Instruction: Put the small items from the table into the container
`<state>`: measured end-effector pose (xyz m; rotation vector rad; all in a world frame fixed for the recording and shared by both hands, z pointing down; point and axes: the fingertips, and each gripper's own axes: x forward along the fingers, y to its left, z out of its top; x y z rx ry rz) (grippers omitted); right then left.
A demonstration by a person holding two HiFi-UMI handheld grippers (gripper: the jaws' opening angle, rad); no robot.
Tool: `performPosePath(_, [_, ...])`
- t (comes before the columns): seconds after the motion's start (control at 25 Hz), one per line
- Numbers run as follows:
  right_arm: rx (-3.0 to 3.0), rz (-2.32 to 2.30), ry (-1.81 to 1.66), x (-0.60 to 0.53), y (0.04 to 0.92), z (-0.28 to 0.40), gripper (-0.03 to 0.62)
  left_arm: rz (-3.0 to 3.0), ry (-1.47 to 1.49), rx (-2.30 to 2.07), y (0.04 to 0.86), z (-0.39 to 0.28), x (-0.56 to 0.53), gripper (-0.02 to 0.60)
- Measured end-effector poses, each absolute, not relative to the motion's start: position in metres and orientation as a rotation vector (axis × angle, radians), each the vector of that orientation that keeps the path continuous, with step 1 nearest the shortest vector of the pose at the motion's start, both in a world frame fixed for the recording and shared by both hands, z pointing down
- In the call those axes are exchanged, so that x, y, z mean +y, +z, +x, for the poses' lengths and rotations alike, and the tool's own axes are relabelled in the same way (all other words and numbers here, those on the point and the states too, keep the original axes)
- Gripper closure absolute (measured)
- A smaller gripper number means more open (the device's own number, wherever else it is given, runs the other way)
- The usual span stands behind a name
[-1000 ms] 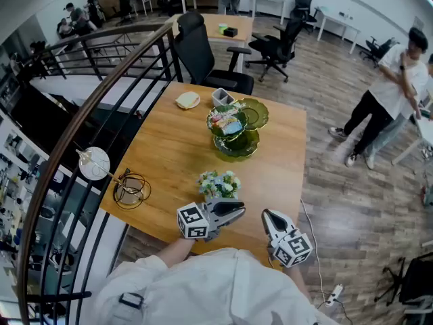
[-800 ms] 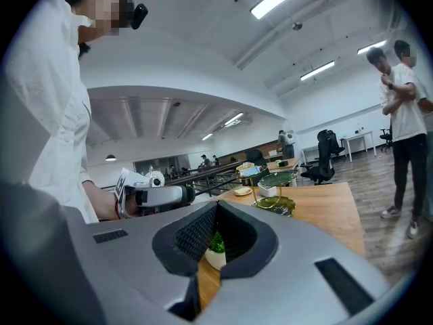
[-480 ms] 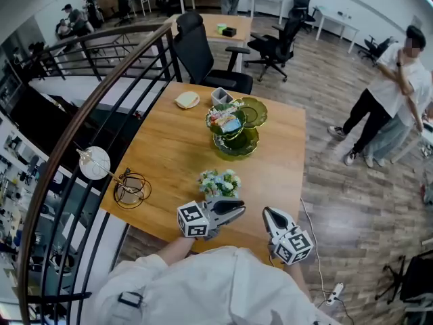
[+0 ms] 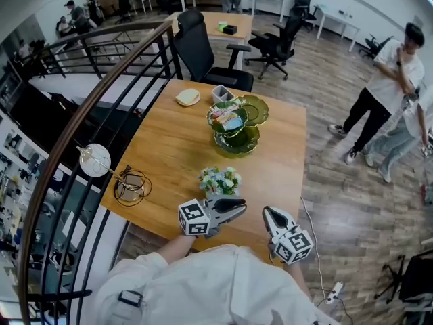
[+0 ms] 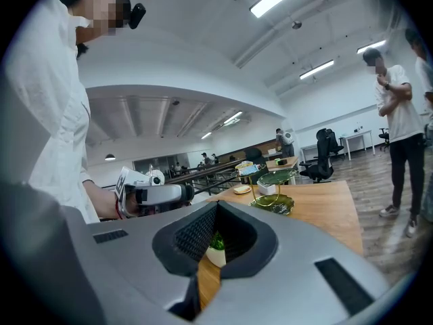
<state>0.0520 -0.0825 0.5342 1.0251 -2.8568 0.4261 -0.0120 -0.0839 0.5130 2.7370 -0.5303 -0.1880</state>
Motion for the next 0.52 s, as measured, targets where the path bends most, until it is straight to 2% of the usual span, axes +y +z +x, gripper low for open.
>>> performPosePath(0.52, [-2.857, 1.014, 0.427, -0.0825, 0.5336, 0.0538, 0.582, 2.736, -0.193, -0.533, 0.5126, -0.0092, -0.0846, 0.514])
